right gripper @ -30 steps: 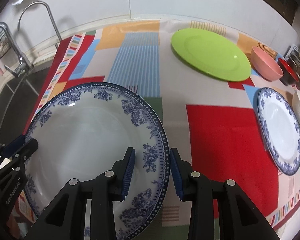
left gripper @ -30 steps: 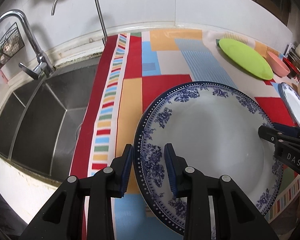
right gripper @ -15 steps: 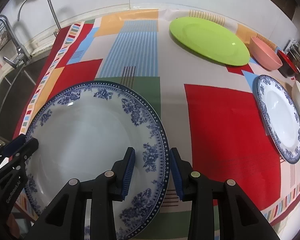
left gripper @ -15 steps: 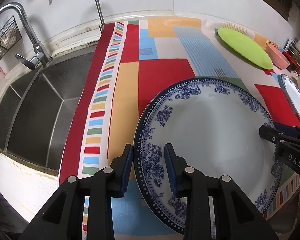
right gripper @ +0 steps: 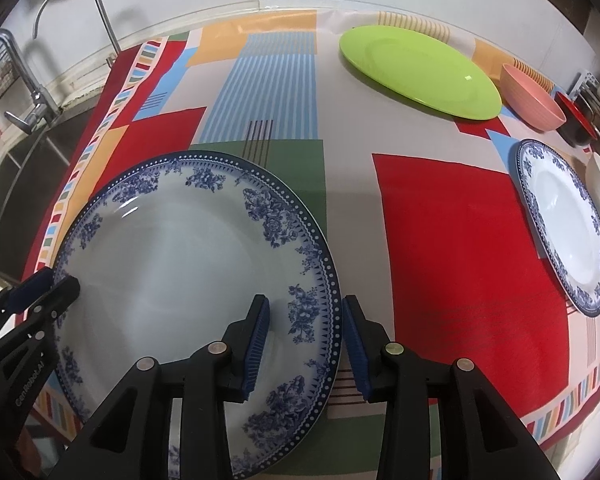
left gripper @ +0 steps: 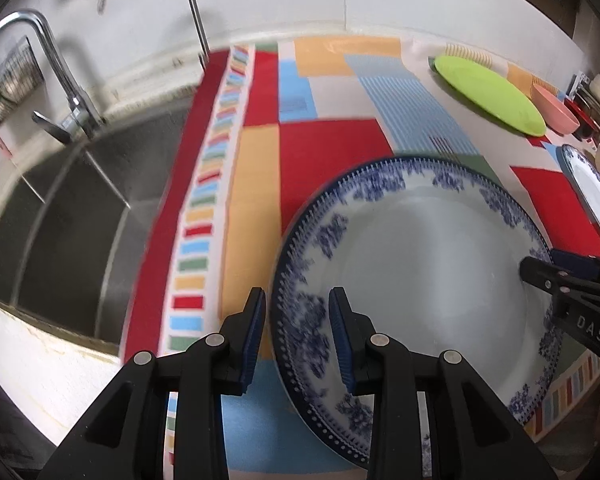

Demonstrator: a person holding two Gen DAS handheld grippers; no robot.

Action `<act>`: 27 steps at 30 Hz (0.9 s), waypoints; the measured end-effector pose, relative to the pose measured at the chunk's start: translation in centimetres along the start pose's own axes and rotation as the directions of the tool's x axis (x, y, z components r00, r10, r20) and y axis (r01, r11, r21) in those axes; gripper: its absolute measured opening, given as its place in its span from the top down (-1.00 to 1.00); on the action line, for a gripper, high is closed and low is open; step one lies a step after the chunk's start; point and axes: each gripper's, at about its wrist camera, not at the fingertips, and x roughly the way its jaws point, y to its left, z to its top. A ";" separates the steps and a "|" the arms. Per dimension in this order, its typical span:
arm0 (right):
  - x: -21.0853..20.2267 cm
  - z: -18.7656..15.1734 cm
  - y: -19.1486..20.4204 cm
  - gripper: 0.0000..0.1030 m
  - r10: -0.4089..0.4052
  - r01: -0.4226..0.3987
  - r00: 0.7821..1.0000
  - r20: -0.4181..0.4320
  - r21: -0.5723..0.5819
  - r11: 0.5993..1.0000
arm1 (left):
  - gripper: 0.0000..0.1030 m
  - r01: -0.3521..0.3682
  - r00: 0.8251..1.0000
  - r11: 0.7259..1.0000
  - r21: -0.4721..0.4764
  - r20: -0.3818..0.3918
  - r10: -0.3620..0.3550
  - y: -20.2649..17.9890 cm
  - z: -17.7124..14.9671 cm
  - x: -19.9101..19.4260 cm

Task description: Organize plates and bowls

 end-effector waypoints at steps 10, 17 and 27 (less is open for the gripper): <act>-4.5 -0.4 -1.6 -0.23 -0.033 0.021 0.981 0.191 0.062 0.998 | -0.27 0.052 0.985 0.998 0.047 0.163 -0.059 -2.1 2.4 -4.8; -7.5 -0.6 -5.0 -0.41 -0.079 0.039 0.955 0.284 0.146 0.988 | -0.56 0.098 0.957 0.991 0.096 0.263 -0.120 -5.6 4.8 -7.7; -10.1 -1.1 -12.2 -0.53 -0.129 0.055 0.937 0.324 0.227 0.972 | -0.69 0.134 0.942 0.979 0.155 0.288 -0.174 -12.6 6.5 -9.1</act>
